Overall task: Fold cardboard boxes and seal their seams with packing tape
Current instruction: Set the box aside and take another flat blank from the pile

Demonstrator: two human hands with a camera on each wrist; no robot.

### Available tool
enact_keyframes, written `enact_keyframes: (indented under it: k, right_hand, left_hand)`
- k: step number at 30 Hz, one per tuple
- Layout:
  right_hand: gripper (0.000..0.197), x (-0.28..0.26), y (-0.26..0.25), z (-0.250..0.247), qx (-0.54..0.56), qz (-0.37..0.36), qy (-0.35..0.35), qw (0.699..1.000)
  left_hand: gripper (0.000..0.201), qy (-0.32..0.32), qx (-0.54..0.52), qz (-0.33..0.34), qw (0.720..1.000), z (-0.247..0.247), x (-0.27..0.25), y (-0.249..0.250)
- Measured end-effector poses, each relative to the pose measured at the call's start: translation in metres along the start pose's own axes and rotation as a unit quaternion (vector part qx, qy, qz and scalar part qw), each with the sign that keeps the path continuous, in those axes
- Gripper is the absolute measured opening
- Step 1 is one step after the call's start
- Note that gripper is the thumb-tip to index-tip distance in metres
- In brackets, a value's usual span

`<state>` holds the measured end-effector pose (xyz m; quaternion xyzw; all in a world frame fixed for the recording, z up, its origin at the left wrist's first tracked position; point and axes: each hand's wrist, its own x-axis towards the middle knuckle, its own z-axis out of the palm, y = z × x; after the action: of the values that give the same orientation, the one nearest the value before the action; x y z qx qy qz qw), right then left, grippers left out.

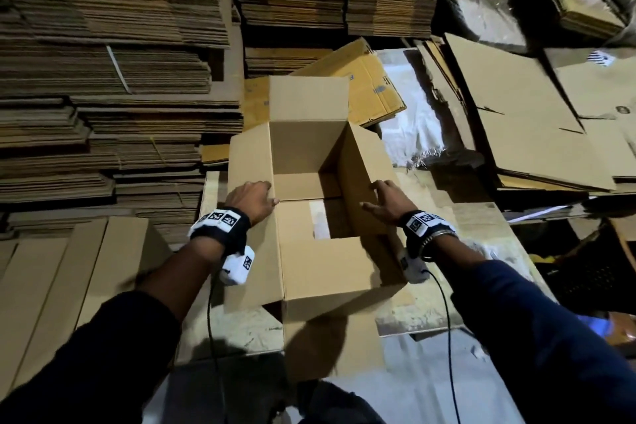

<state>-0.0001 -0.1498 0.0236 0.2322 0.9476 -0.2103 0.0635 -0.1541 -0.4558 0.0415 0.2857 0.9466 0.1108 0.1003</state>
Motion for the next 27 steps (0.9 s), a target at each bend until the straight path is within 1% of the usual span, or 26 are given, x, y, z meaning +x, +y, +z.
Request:
enact_keyframes:
  k: [2,4,7,9,10,13,15,16,17,18,19,20,21,22,23,24,27]
  right_hand:
    - [0.069,0.019,-0.007,0.004,0.003,-0.001,-0.001,1.000]
    - [0.076,0.042,-0.011,0.006,0.006,-0.009,-0.009,1.000]
    - [0.083,0.078,-0.012,0.007,0.006,-0.012,-0.011,1.000]
    - [0.086,0.105,-0.015,0.004,0.018,-0.003,-0.009,1.000]
    - [0.087,0.120,-0.016,0.003,0.027,0.001,-0.006,1.000]
    - [0.094,0.156,-0.026,0.000,0.045,0.011,-0.004,0.999]
    - [0.101,0.187,-0.023,-0.002,0.081,0.004,-0.012,0.997]
    - [0.105,0.216,-0.008,0.007,0.112,-0.012,-0.008,0.994]
    - [0.108,0.256,0.016,0.023,0.130,-0.034,-0.002,0.991]
    - [0.108,0.291,0.032,0.032,0.141,-0.036,0.007,0.989]
    - [0.109,0.305,0.032,0.030,0.181,-0.025,0.004,0.983]
    - [0.108,0.300,0.016,0.017,0.232,-0.010,-0.016,0.973]
    - [0.106,0.285,-0.005,-0.002,0.275,0.010,-0.023,0.961]
    - [0.102,0.262,-0.034,-0.028,0.299,0.041,-0.008,0.953]
    - [0.099,0.249,-0.053,-0.045,0.334,0.052,-0.006,0.941]
    - [0.101,0.251,-0.059,-0.052,0.370,0.047,-0.001,0.928]
    - [0.113,0.242,-0.068,-0.065,0.490,0.075,0.041,0.868]
  left_hand:
    - [0.033,-0.016,0.005,-0.012,1.000,0.002,0.010,0.001]
    - [0.031,-0.014,0.005,-0.026,1.000,0.002,0.018,0.003]
    - [0.041,-0.018,0.023,-0.022,0.999,-0.001,0.031,0.000]
    - [0.053,-0.036,0.016,-0.017,0.999,-0.003,0.042,-0.004]
    - [0.063,-0.048,0.003,-0.021,0.999,-0.003,0.048,-0.007]
    - [0.101,-0.096,-0.047,-0.039,0.993,-0.002,0.061,-0.018]
    - [0.113,-0.128,-0.075,-0.047,0.988,-0.001,0.073,-0.023]
    - [0.117,-0.149,-0.089,-0.051,0.984,-0.001,0.078,-0.025]
    - [0.120,-0.169,-0.105,-0.054,0.979,-0.002,0.083,-0.028]
    - [0.124,-0.187,-0.119,-0.057,0.974,-0.001,0.089,-0.031]
    - [0.127,-0.199,-0.125,-0.057,0.970,-0.002,0.093,-0.034]
    - [0.129,-0.204,-0.129,-0.057,0.969,-0.001,0.097,-0.037]
    - [0.129,-0.202,-0.127,-0.055,0.970,0.000,0.098,-0.038]
    - [0.128,-0.195,-0.128,-0.055,0.971,0.002,0.100,-0.039]
    - [0.127,-0.188,-0.134,-0.060,0.971,0.003,0.100,-0.040]
    - [0.126,-0.183,-0.139,-0.066,0.971,0.004,0.099,-0.040]
    - [0.129,-0.174,-0.158,-0.073,0.969,0.006,0.096,-0.044]
